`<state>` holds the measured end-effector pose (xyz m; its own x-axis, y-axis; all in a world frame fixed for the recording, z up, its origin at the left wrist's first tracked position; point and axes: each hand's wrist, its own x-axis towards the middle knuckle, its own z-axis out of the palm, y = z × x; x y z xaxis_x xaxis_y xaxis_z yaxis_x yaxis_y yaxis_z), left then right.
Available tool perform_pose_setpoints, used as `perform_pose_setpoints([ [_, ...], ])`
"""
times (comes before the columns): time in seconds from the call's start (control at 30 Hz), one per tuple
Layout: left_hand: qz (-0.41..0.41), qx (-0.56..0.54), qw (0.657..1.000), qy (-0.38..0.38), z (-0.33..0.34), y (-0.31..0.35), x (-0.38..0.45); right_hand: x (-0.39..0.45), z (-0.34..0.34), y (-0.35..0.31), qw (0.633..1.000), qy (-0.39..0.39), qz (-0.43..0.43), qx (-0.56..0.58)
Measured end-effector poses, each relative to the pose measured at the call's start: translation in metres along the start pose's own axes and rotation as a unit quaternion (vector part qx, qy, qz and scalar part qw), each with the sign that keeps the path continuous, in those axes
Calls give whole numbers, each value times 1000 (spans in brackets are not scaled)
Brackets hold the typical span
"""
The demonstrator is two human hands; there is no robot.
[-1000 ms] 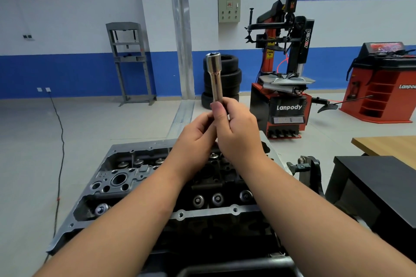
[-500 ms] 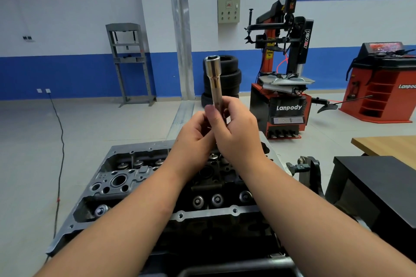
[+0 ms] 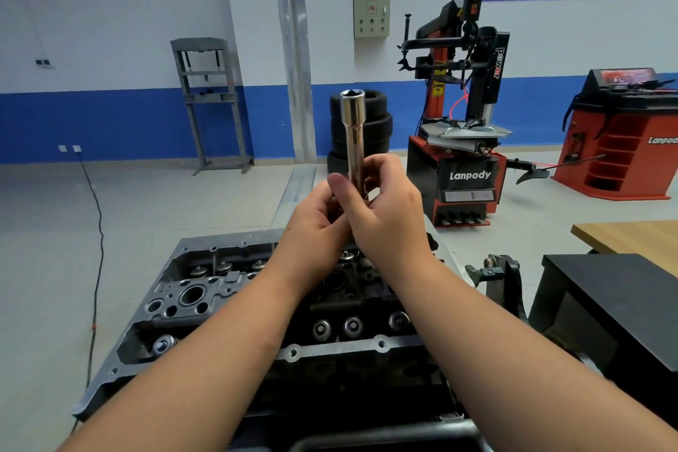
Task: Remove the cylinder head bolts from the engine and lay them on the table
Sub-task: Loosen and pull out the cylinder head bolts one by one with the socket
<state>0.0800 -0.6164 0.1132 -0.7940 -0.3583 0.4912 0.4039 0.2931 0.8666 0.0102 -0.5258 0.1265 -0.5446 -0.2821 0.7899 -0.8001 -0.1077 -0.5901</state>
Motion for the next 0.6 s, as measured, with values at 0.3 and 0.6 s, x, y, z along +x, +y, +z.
perform_pose_setpoints([
  [0.3, -10, -3, 1000, -20, 1, 3, -2, 2, 3, 2, 999, -17, -15, -31],
  [0.6, -11, -20, 999, -25, 2, 4, -3, 2, 1, 1, 999, 29, -38, -21],
])
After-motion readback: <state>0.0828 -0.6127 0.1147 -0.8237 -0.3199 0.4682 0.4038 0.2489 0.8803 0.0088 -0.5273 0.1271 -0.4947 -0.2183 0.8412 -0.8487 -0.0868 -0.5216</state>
